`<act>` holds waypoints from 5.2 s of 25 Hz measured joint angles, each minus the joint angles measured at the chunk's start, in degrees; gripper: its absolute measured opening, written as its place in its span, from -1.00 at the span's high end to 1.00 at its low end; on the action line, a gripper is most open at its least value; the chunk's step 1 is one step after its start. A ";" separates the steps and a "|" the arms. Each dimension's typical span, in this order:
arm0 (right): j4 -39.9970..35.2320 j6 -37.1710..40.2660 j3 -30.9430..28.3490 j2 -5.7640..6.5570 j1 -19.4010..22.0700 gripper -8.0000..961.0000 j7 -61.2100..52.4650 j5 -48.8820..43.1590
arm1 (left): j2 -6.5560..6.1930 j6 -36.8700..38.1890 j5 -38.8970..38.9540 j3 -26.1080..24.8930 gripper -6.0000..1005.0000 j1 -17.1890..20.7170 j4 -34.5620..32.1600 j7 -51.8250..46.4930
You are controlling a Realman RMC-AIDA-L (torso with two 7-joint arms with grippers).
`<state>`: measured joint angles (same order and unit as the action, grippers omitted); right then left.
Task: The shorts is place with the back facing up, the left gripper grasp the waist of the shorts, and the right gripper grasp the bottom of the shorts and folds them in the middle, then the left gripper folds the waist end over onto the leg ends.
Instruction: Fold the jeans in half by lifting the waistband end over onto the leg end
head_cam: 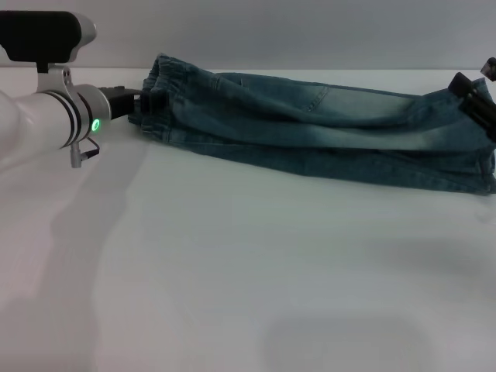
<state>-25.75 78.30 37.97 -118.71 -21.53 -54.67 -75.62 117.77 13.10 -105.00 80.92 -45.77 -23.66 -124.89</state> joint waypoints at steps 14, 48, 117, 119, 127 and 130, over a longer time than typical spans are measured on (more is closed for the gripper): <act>0.00 -0.19 0.00 0.07 -0.35 -0.36 0.00 0.04 | 0.26 3.21 -0.03 0.25 -0.59 -0.40 0.41 -0.04; 0.00 -0.24 -0.53 0.00 0.39 -0.36 0.00 0.05 | 0.85 0.26 -0.02 7.46 0.05 -0.11 -1.53 0.15; 11.38 -23.64 -0.73 -0.28 -12.35 -0.36 11.74 8.56 | 0.61 13.36 -13.67 2.38 0.87 5.92 -29.44 -0.23; 11.65 -25.10 -0.48 -0.28 -13.26 -0.36 11.75 8.57 | 0.62 13.84 -13.63 3.98 0.87 6.06 -31.28 -1.09; 13.58 -31.17 1.10 -0.28 -17.64 -0.36 11.78 8.07 | 0.60 15.21 -13.59 6.96 0.87 5.34 -36.22 -2.34; 13.82 -32.86 2.70 -0.31 -18.72 -0.36 11.78 8.05 | 0.57 15.58 -13.67 6.99 0.87 4.44 -37.79 -2.39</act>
<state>-11.93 45.44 40.67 -119.02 -40.25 -42.89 -67.57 118.34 28.68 -118.67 87.90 -41.33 -61.45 -127.28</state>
